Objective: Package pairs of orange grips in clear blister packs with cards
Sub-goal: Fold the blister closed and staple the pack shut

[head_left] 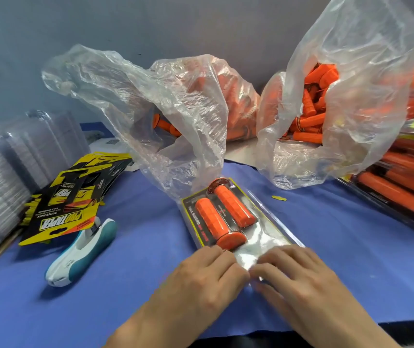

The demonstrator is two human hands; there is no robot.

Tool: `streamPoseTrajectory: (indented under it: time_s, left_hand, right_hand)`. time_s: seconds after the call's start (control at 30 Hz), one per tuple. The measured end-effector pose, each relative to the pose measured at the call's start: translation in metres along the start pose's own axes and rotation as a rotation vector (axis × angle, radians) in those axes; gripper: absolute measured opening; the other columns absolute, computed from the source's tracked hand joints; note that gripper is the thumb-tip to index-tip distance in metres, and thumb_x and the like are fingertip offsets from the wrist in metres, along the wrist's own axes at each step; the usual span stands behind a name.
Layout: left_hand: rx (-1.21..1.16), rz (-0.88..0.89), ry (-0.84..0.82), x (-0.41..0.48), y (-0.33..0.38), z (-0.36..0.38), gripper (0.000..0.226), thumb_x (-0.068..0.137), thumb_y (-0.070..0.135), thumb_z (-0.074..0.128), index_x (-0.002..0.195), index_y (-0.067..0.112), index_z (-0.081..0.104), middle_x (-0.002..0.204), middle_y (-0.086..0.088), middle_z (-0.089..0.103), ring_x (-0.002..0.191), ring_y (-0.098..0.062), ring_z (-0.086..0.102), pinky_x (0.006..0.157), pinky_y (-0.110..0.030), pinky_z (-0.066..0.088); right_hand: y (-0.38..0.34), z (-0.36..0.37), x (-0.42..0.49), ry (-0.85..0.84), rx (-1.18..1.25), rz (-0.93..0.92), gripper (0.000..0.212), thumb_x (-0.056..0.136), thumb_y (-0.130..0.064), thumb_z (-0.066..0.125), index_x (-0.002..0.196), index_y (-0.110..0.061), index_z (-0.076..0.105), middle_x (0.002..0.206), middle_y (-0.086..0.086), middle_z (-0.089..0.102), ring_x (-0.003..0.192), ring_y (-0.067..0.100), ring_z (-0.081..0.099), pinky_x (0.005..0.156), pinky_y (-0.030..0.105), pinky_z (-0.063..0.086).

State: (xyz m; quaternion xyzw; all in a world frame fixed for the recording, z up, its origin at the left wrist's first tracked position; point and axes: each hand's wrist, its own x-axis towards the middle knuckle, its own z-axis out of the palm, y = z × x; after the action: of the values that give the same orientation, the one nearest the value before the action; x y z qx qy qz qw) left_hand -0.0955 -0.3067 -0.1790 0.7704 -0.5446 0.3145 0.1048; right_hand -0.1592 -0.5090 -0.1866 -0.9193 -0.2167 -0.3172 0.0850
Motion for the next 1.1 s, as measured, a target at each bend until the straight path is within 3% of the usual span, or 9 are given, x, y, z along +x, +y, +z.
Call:
streamPoseTrajectory:
  time_s: [0.1,0.2,0.27,0.33,0.4,0.5,0.6,0.73,1.1]
  left_hand:
    - [-0.077,0.0,-0.004,0.005,0.002,-0.003,0.025,0.097,0.017,0.062,0.071,0.014,0.062,0.071,0.001,0.054,0.063,-0.021,0.047,0.063,-0.027,0.045]
    - [-0.099,0.001,-0.061,0.005,-0.009,-0.009,0.029,0.1,0.017,0.056,0.072,0.014,0.062,0.076,0.002,0.059,0.065,-0.021,0.051,0.062,-0.031,0.048]
    - [-0.065,-0.003,-0.093,0.004,-0.013,-0.011,0.028,0.1,0.014,0.056,0.073,0.015,0.062,0.076,0.002,0.059,0.066,-0.021,0.052,0.061,-0.032,0.048]
    - [-0.039,-0.014,-0.089,0.004,-0.01,-0.01,0.022,0.096,0.009,0.061,0.075,0.015,0.063,0.078,0.002,0.058,0.067,-0.021,0.05,0.06,-0.032,0.047]
    - [-0.02,-0.024,-0.06,0.005,-0.003,-0.006,0.022,0.095,0.006,0.062,0.076,0.016,0.063,0.077,0.002,0.057,0.066,-0.021,0.048,0.059,-0.033,0.045]
    - [-0.005,-0.029,-0.006,0.008,0.003,-0.001,0.028,0.098,0.006,0.057,0.073,0.016,0.062,0.075,0.001,0.055,0.063,-0.021,0.046,0.057,-0.035,0.044]
    - [-0.038,-0.032,-0.004,0.004,-0.002,0.0,0.022,0.093,0.004,0.063,0.074,0.016,0.063,0.076,0.002,0.056,0.064,-0.021,0.047,0.057,-0.034,0.044]
    - [-0.057,-0.089,-0.03,-0.007,-0.018,0.0,0.019,0.097,0.017,0.062,0.079,0.018,0.065,0.08,0.005,0.059,0.066,-0.018,0.052,0.06,-0.032,0.047]
    - [0.09,-0.216,-0.095,-0.035,-0.061,-0.009,0.018,0.096,0.028,0.054,0.083,0.022,0.065,0.085,0.008,0.062,0.071,-0.019,0.058,0.064,-0.033,0.046]
  right_hand:
    - [0.003,-0.008,-0.005,-0.09,0.173,0.088,0.029,0.076,-0.005,0.069,0.088,-0.03,0.063,0.101,-0.015,0.056,0.083,0.005,0.052,0.072,0.019,0.044]
    - [0.018,-0.019,-0.013,-0.222,0.479,0.208,0.035,0.081,-0.005,0.064,0.094,-0.037,0.06,0.113,-0.02,0.047,0.088,-0.001,0.057,0.074,0.014,0.046]
    - [0.022,-0.015,-0.012,-0.169,0.366,0.147,0.027,0.083,-0.005,0.065,0.088,-0.032,0.062,0.107,-0.018,0.05,0.084,0.005,0.057,0.075,0.02,0.048]
    - [0.018,-0.01,-0.01,-0.086,0.181,0.061,0.009,0.09,-0.021,0.061,0.087,-0.029,0.066,0.1,-0.013,0.058,0.087,0.011,0.059,0.086,0.024,0.045]
    - [0.01,-0.005,-0.009,-0.037,0.077,0.007,0.013,0.09,-0.038,0.059,0.09,-0.029,0.07,0.095,-0.01,0.062,0.087,0.012,0.06,0.094,0.03,0.044]
    - [0.001,0.003,-0.008,0.085,0.013,-0.049,0.03,0.099,-0.033,0.052,0.076,-0.022,0.068,0.081,-0.008,0.062,0.072,0.017,0.061,0.076,0.032,0.05]
    - [0.006,0.001,-0.008,0.094,0.042,-0.028,0.034,0.1,-0.033,0.05,0.072,-0.019,0.066,0.079,-0.006,0.062,0.07,0.019,0.061,0.066,0.031,0.052]
    - [0.021,-0.007,-0.015,0.031,0.166,0.052,0.028,0.097,-0.035,0.052,0.079,-0.019,0.067,0.086,-0.007,0.061,0.081,0.014,0.061,0.063,0.028,0.051]
    - [0.044,-0.013,-0.026,0.009,0.321,0.166,0.021,0.096,-0.047,0.049,0.086,-0.031,0.058,0.1,-0.021,0.055,0.089,0.005,0.064,0.061,0.026,0.05]
